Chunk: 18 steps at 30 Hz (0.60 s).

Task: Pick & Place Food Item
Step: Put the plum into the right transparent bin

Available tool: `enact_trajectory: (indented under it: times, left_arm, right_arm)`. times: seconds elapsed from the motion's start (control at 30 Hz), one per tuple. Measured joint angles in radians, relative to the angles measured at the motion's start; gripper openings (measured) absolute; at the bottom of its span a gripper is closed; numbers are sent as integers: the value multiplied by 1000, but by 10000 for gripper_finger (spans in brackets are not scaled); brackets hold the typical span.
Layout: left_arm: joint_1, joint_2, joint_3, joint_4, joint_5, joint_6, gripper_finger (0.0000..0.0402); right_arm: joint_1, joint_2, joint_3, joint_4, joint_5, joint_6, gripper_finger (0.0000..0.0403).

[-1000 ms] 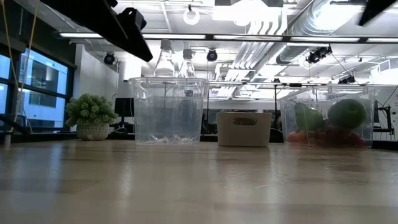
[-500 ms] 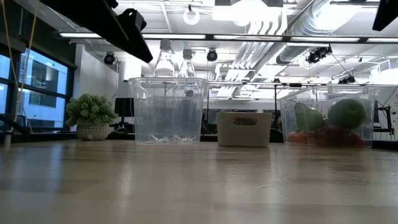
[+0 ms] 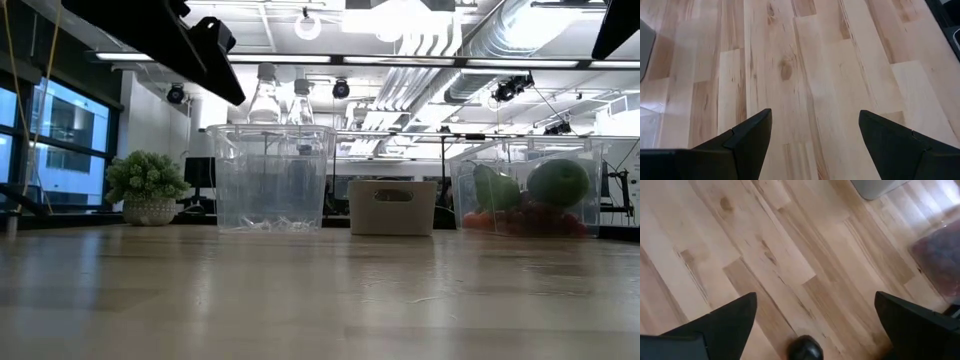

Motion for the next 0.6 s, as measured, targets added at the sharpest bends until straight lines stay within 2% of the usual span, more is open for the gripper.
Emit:
enact_trajectory:
  times: [0.17,0.27,0.33,0.5,0.6]
  left_arm:
    - [0,0,0,9,0,1,289]
    - [0,0,0,32,0,-2,289]
    - [0,0,0,44,0,-4,289]
    - [0,0,0,62,-1,5,289]
    - [6,0,0,71,-1,5,289]
  right_arm:
    - [0,0,0,-64,-5,-58,391]
    - [0,0,-1,-150,2,5,391]
    - [0,-2,-5,-147,-5,30,391]
    - [-8,-26,-13,-148,-196,90,391]
    - [-9,-59,-57,-103,-269,94,391]
